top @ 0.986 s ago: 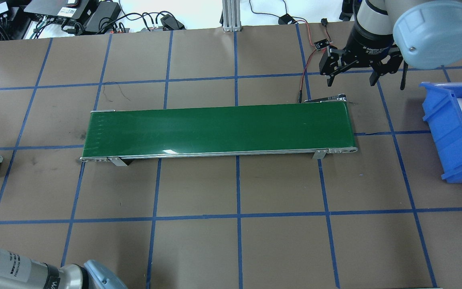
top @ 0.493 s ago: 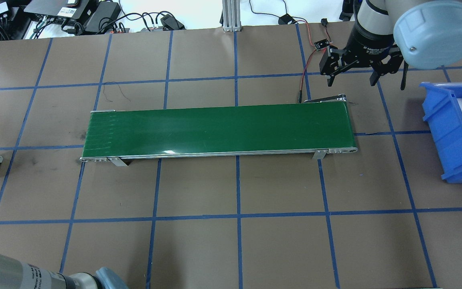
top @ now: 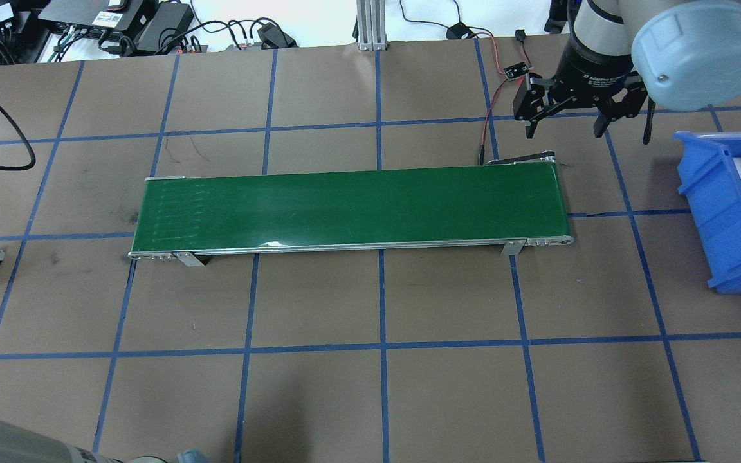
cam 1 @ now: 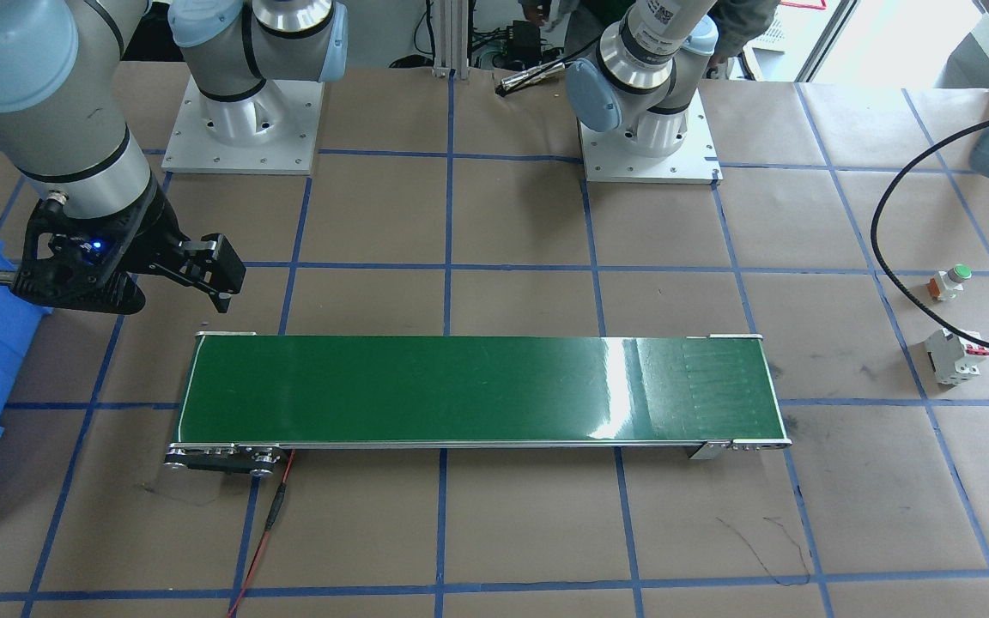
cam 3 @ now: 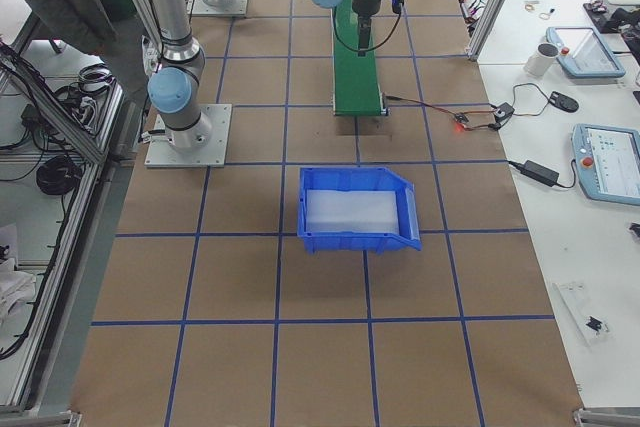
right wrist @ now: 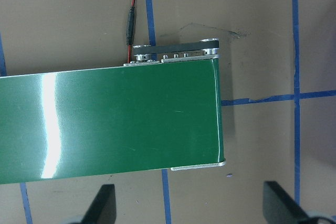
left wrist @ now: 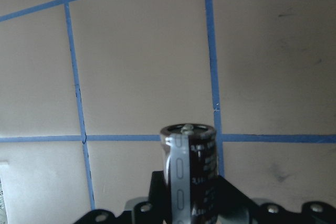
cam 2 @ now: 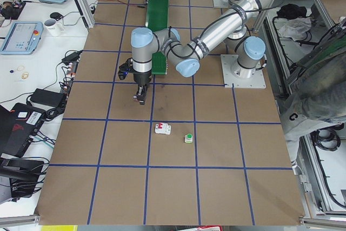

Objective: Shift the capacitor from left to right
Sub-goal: 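Lift the capacitor with the left gripper and carry it to the conveyor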

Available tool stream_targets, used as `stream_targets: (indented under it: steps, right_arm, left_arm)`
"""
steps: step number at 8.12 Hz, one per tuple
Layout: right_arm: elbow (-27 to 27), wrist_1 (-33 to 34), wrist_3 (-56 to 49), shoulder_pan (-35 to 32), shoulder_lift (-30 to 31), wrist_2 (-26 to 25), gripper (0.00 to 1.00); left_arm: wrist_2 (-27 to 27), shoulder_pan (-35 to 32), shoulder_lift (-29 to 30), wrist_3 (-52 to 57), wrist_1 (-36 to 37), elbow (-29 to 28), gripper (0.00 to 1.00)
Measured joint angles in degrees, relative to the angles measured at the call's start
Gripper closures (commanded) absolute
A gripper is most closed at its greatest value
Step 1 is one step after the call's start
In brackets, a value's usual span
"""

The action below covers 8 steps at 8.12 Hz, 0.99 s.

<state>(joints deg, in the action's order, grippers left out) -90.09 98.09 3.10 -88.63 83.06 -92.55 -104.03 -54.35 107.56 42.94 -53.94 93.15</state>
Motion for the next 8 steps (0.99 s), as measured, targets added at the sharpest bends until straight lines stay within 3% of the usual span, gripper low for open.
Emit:
stream_targets:
  steps: [6, 8]
  right_arm:
    - [0.0, 0.0, 0.1, 0.0, 0.0, 0.0, 0.0]
    - [0.0, 0.0, 0.1, 0.1, 0.0, 0.0, 0.0]
  left_arm:
    - [-0.6, -10.3, -6.7, -19.4, -20.6, -0.3, 0.68]
    - [-0.3, -15.7, -6.8, -28.8, -23.3, -0.3, 0.68]
